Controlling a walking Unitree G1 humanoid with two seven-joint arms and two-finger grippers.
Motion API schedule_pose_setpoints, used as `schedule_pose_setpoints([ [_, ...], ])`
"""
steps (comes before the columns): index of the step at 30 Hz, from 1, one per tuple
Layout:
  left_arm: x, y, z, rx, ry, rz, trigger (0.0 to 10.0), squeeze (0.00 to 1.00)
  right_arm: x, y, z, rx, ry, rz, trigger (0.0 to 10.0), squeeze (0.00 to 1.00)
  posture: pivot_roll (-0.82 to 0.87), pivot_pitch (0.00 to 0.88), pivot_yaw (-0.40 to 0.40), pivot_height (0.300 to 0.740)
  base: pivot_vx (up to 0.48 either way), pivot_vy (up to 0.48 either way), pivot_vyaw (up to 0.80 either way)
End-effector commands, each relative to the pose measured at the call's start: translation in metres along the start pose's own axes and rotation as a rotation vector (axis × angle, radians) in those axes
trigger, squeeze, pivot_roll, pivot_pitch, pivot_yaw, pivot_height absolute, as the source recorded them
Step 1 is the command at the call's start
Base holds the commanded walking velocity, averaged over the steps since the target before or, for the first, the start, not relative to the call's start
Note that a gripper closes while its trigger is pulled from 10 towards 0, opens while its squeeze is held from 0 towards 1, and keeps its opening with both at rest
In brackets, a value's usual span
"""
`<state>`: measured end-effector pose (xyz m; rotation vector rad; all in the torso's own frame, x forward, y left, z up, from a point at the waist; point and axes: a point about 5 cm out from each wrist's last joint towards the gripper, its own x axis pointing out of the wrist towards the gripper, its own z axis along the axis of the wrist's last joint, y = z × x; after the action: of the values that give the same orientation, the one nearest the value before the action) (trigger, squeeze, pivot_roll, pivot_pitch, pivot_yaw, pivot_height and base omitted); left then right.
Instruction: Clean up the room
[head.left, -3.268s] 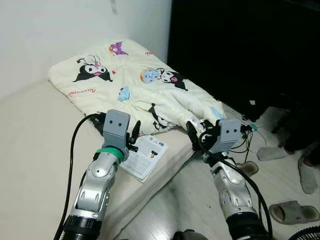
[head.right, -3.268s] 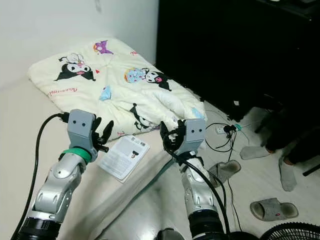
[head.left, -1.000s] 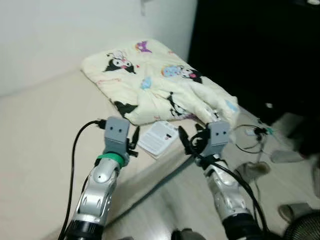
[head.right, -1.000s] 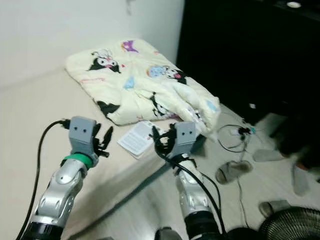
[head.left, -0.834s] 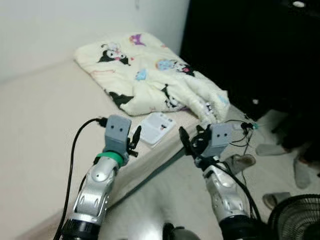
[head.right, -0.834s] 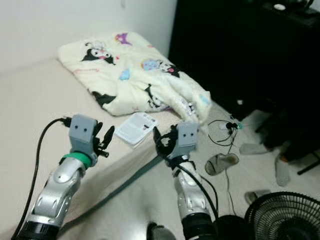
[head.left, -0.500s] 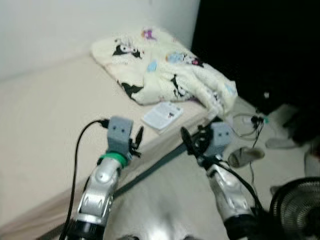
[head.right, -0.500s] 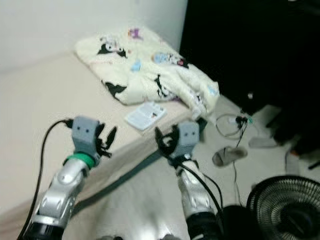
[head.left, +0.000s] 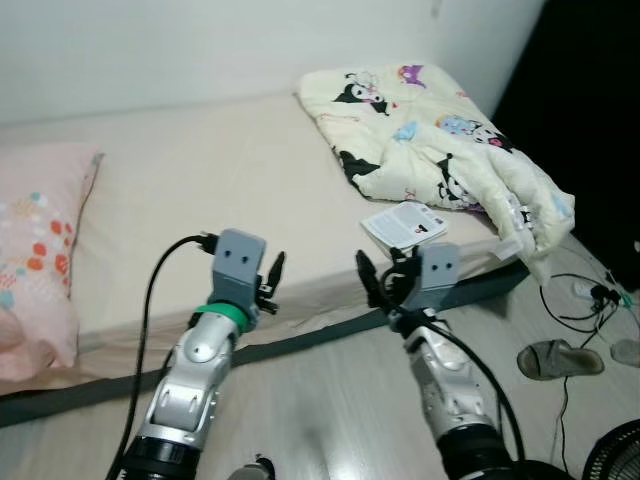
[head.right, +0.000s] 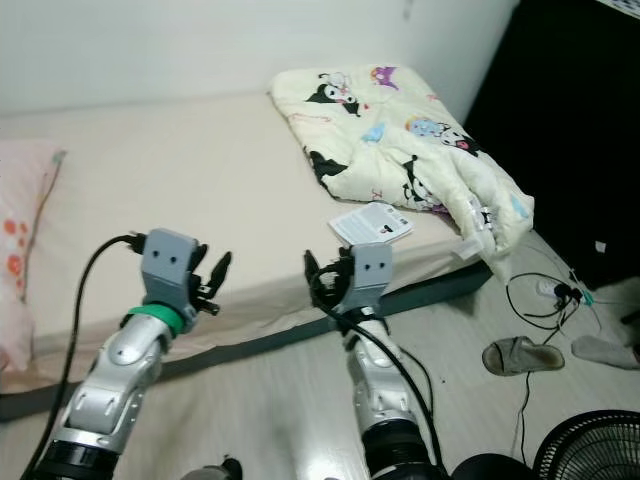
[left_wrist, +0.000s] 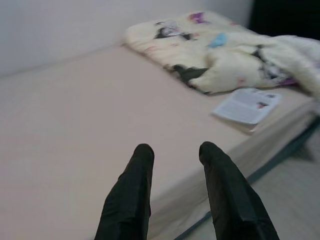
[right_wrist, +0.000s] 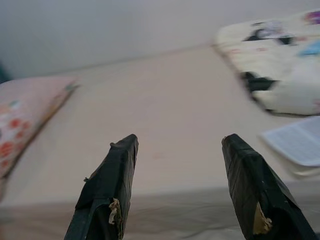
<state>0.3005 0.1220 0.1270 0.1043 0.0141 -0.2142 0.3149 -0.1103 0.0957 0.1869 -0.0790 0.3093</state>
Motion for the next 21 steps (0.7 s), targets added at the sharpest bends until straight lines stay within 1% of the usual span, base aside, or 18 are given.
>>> schedule_pose_setpoints([
  [1,-0.0013,-0.0008,-0.0064,0.004,0.032,-0.004,10.0,0.00,-0.0023,-0.0004,-0.0037,0.011,0.009,-0.004,10.0,0.00,-0.01,0.014,0.046,0.740,0.000,0.000,0.78],
  [13,-0.0013,-0.0006,-0.0051,0.009,0.024,-0.010,10.0,0.00,-0.0023,0.0031,-0.0035,0.025,0.000,0.014,10.0,0.00,-0.01,0.013,0.049,0.740,0.000,0.000,0.74],
  [21,0.0010,-0.0010,-0.0032,0.016,0.006,-0.006,10.0,0.00,-0.0024,0.0031,-0.0028,0.039,-0.009,0.012,10.0,0.00,-0.01,0.010,0.051,0.740,0.456,0.000,0.00],
])
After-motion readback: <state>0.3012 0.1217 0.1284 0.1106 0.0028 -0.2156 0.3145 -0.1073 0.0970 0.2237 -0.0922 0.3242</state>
